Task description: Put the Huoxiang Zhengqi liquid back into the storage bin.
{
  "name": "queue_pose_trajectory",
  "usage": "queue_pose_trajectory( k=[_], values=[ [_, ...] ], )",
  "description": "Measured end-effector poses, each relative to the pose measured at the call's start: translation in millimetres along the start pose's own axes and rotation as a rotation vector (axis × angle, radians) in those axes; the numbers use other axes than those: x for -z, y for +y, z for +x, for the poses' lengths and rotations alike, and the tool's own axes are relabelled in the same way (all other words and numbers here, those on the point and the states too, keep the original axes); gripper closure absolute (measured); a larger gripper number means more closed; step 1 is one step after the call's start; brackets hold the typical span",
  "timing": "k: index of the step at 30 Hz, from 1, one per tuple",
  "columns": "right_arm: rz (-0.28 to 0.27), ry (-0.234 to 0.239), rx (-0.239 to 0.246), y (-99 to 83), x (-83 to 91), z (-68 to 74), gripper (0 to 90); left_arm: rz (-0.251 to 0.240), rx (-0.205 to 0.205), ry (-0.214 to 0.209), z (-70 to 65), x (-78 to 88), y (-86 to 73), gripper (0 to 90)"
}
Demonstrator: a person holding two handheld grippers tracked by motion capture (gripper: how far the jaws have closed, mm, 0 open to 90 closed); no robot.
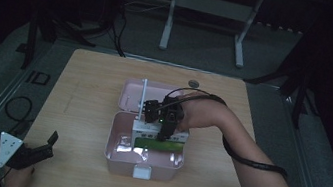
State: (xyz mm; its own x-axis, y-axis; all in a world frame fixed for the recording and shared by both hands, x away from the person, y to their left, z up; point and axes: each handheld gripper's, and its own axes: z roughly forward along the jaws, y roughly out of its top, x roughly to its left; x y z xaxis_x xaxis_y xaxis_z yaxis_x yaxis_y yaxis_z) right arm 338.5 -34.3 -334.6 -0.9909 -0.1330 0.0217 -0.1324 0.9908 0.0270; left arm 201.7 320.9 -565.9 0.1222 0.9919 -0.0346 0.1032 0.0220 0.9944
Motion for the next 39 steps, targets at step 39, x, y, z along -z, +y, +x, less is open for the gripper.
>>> queue_pose_trajectory(
  k=[39],
  values=[
    [0.045, 0.102, -0.012, -0.9, -122.7, -4.3, 61.4, 0.001, 0.000, -0.003, 0.1, -0.1, 0.0, 0.2]
  ],
)
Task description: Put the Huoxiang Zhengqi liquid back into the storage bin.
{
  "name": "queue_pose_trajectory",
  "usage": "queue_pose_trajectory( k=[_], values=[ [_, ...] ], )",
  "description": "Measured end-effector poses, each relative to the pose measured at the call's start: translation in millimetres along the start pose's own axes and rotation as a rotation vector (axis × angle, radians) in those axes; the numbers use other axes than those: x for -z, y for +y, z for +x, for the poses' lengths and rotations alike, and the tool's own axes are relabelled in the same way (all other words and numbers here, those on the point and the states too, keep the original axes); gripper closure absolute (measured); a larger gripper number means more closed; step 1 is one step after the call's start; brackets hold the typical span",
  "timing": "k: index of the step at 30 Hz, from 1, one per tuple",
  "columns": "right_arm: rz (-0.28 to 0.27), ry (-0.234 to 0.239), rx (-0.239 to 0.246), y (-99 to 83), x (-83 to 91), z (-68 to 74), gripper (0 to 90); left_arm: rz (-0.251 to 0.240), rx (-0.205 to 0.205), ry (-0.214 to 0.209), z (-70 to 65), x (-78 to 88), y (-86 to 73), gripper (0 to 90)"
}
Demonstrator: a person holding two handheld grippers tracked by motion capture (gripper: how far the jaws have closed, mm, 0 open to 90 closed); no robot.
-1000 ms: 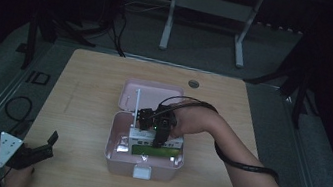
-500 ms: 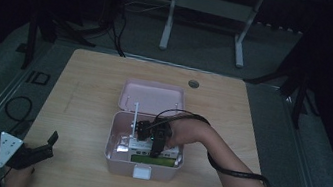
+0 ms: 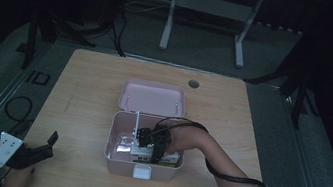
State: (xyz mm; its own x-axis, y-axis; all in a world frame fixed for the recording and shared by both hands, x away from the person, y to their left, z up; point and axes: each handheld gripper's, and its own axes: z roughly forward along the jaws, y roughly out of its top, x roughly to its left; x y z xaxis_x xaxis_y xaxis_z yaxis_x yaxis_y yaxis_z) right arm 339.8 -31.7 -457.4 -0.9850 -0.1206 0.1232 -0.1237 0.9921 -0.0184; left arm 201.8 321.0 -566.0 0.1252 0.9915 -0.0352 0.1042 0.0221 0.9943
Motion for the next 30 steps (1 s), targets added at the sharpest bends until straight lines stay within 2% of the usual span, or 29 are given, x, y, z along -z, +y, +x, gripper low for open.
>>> queue_pose_trajectory(
  k=[9, 11, 14, 25, 30],
  values=[
    [0.007, -0.011, 0.014, 0.2, -4.9, 3.0, 60.4, 0.000, -0.001, 0.000, 0.0, 0.0, 0.0, 0.2],
    [-0.018, -0.005, 0.013, -0.4, -1.0, 3.5, 54.7, 0.000, -0.001, 0.000, -0.1, 0.0, 0.0, 0.2],
    [-0.039, -0.015, 0.030, -1.9, 7.3, 6.8, 53.4, 0.002, -0.003, 0.000, -0.1, 0.0, 0.0, 0.2],
    [-0.163, -0.068, -0.023, -23.0, 42.6, 7.3, 38.1, 0.003, -0.003, 0.002, -0.3, -0.2, 0.1, 0.2],
    [-0.300, -0.097, -0.074, -42.7, 64.4, 3.6, 34.7, 0.002, -0.005, 0.003, -0.4, -0.1, 0.1, 0.2]
  ],
)
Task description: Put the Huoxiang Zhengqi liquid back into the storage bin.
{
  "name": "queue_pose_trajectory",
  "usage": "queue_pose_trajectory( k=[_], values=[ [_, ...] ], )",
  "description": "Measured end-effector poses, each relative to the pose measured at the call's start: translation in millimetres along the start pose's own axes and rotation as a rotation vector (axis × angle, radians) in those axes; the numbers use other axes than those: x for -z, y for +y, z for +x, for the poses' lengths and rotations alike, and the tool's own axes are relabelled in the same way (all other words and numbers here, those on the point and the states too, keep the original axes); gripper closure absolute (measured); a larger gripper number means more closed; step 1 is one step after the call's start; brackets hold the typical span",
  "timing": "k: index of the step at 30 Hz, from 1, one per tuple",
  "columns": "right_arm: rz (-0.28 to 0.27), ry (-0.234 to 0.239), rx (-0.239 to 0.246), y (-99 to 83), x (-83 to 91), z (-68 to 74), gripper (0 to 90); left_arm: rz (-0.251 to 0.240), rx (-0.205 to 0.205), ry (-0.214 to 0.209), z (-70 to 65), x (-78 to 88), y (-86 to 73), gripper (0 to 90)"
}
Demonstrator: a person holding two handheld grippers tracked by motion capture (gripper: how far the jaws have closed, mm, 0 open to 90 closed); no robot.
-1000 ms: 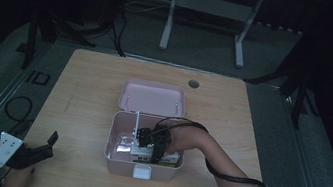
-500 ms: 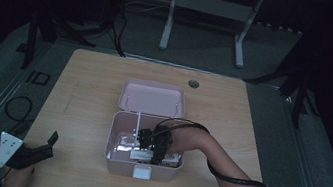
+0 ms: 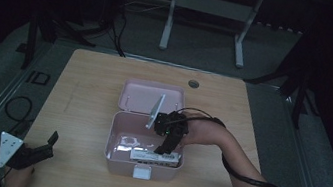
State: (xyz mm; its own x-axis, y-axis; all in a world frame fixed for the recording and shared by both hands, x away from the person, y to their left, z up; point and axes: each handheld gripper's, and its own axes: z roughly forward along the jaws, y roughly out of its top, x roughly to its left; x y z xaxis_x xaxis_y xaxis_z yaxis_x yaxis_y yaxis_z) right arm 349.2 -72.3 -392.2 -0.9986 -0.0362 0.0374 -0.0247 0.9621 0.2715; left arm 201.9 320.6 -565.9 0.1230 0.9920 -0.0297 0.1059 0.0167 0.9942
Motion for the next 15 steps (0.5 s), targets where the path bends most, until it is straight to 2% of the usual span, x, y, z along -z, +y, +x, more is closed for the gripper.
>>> queue_pose_trajectory(
  k=[3, 4, 5, 7, 8, 10, 12, 14, 15],
  values=[
    [-0.065, -0.036, -0.043, -10.1, 14.1, -6.1, 32.7, 0.000, 0.001, 0.000, 0.0, 0.0, 0.0, 0.2],
    [-0.065, -0.036, -0.043, -10.1, 14.1, -6.1, 32.7, 0.000, 0.001, 0.000, 0.0, 0.0, 0.0, 0.2],
    [-0.094, -0.055, -0.064, -17.8, 22.8, -8.7, 28.5, 0.001, 0.000, 0.000, 0.0, 0.0, 0.0, 0.2],
    [-0.134, -0.061, -0.087, -26.3, 30.5, -10.8, 23.0, 0.001, 0.001, 0.000, 0.0, -0.2, 0.0, 0.2],
    [-0.152, -0.070, -0.088, -30.6, 33.4, -11.6, 16.8, 0.001, 0.000, 0.001, -0.1, -0.2, 0.1, 0.2],
    [-0.184, -0.077, -0.100, -39.1, 38.0, -14.0, 12.7, 0.001, 0.000, 0.001, -0.1, -0.2, 0.1, 0.2],
    [-0.216, -0.140, -0.081, -47.4, 40.7, -15.6, 12.0, 0.001, 0.000, 0.001, -0.1, -0.1, 0.1, 0.2],
    [-0.223, -0.170, -0.106, -54.1, 41.8, -19.3, 11.9, 0.001, -0.001, 0.001, -0.2, -0.2, 0.0, 0.2],
    [-0.244, -0.204, -0.121, -59.7, 42.4, -22.2, 12.0, 0.000, -0.001, 0.001, -0.2, -0.2, 0.0, 0.2]
  ],
)
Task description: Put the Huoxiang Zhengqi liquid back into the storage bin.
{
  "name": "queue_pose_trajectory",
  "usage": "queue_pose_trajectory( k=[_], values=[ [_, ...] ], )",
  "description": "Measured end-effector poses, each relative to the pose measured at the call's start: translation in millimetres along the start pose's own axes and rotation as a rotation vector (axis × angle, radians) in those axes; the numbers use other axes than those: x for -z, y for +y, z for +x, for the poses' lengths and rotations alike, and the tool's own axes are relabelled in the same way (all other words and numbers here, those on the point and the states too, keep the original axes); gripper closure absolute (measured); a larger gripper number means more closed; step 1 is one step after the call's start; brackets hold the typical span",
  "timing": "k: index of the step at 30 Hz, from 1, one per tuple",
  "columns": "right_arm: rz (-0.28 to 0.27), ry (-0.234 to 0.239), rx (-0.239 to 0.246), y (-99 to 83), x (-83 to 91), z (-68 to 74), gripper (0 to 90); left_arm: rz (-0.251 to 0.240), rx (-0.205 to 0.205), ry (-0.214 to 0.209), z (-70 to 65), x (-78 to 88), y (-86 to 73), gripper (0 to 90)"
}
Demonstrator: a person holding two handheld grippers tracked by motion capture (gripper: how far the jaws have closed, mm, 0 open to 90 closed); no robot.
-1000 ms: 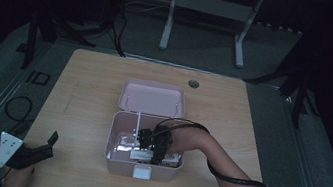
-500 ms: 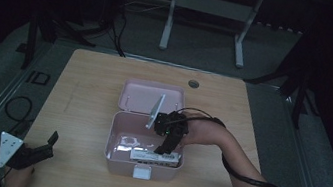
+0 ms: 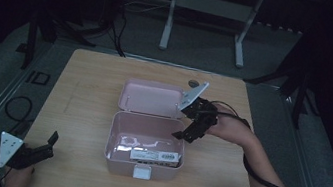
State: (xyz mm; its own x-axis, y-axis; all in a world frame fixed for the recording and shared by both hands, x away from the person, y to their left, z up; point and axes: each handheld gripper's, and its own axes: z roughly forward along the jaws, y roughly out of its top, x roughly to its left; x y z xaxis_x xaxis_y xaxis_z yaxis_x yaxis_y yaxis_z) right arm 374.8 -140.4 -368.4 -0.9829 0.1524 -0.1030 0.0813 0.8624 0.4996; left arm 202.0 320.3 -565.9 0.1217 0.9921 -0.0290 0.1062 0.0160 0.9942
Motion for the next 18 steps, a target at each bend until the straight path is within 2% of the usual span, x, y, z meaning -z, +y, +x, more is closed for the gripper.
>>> queue_pose_trajectory(
  k=[2, 6, 13, 18],
  values=[
    [-0.032, -0.041, -0.046, -8.9, 1.5, -8.3, 13.4, 0.001, 0.001, 0.000, 0.1, 0.0, 0.0, 0.2],
    [-0.063, -0.068, -0.127, -29.8, 1.3, -22.2, 13.4, 0.000, 0.000, 0.001, 0.0, 0.0, 0.0, 0.2],
    [-0.055, -0.122, -0.177, -69.4, -13.2, -31.6, 13.1, 0.001, 0.000, 0.000, 0.1, -0.1, 0.0, 0.2],
    [-0.102, -0.154, -0.223, -95.5, -20.1, -35.5, 13.1, 0.001, 0.000, 0.000, 0.1, -0.1, 0.1, 0.2]
  ],
)
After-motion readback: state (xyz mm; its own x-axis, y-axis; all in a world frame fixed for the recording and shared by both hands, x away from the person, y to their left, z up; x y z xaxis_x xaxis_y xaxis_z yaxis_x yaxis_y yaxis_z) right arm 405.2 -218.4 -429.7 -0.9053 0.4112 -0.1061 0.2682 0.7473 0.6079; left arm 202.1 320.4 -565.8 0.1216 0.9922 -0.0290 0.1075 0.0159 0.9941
